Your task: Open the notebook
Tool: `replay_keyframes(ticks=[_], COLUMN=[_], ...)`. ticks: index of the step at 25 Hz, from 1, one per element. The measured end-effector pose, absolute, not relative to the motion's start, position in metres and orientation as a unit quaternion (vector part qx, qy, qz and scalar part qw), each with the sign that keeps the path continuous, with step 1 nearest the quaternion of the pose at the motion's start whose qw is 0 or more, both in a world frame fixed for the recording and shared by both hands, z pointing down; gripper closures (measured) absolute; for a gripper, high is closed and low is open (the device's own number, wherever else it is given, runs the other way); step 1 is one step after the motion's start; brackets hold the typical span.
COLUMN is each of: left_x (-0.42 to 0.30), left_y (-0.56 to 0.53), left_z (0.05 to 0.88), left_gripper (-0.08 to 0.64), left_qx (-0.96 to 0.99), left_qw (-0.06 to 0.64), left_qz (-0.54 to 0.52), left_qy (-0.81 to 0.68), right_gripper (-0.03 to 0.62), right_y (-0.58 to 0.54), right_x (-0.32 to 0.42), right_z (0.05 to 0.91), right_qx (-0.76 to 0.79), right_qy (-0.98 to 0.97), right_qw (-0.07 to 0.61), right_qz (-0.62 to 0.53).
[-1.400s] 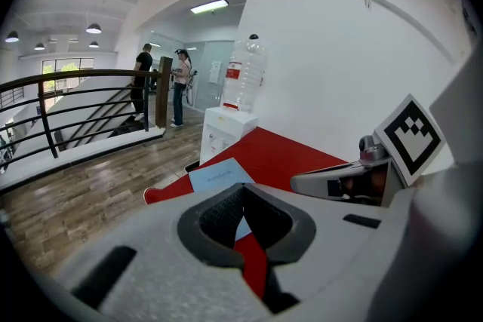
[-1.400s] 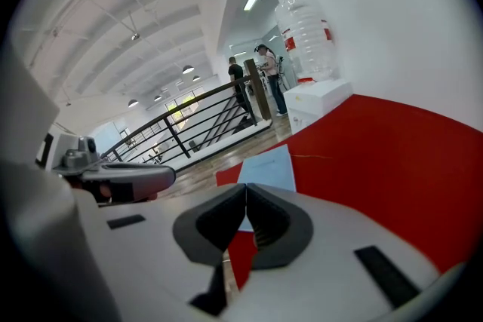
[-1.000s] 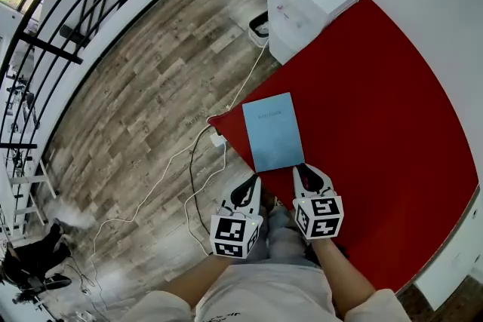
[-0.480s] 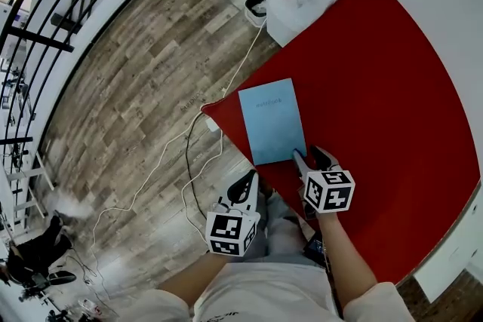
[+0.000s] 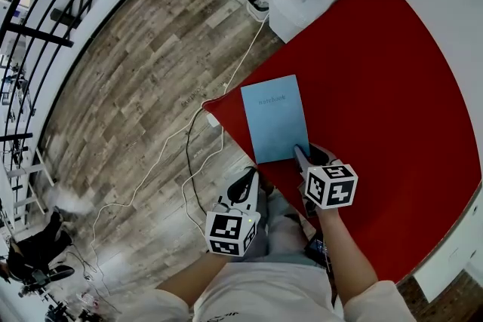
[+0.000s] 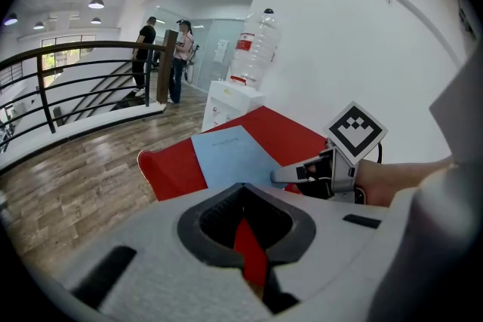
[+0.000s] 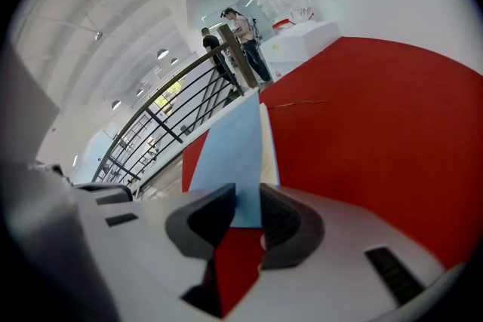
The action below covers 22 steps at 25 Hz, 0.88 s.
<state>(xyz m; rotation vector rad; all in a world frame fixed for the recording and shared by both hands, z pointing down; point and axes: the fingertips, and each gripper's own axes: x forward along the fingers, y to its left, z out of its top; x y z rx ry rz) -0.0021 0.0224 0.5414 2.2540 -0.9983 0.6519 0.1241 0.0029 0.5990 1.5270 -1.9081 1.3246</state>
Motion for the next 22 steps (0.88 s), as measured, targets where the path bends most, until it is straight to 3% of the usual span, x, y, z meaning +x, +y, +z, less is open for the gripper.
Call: replay_keyframes(ticks=[2,4,13,22], left_x=[-0.004,-0.006,-0.014,-0.024], left_y=[0.023,0.022,0.024,0.028], left_z=[0.545,0.548,0.545,0.537], left_gripper=[0.554,0.554,0.554,0.553], left_qx=[0.844,0.842,0.842,0.84], left_qw=[0.294,0.297,0.296,0.299], left_qz=[0.246,0.248,0.244,0.23], left_qy=[-0.376,-0.377,-0.379,-0.39], right_gripper=[0.551,0.569,0.575,0.574], right_y=[0.001,-0.003,-0.001,0.0], right_x=[0.124,0.121,0.133,0.1], right_z=[0.598,0.597,0.585,0.531], right_qx=[0.54,0.541,0.581,0.584], right_qy=[-0.674,-0.674,-0.657,-0.703], right_qw=[0.175,0.169,0.158,0.222], right_qz=[0.472,0.473,0.454,0.34])
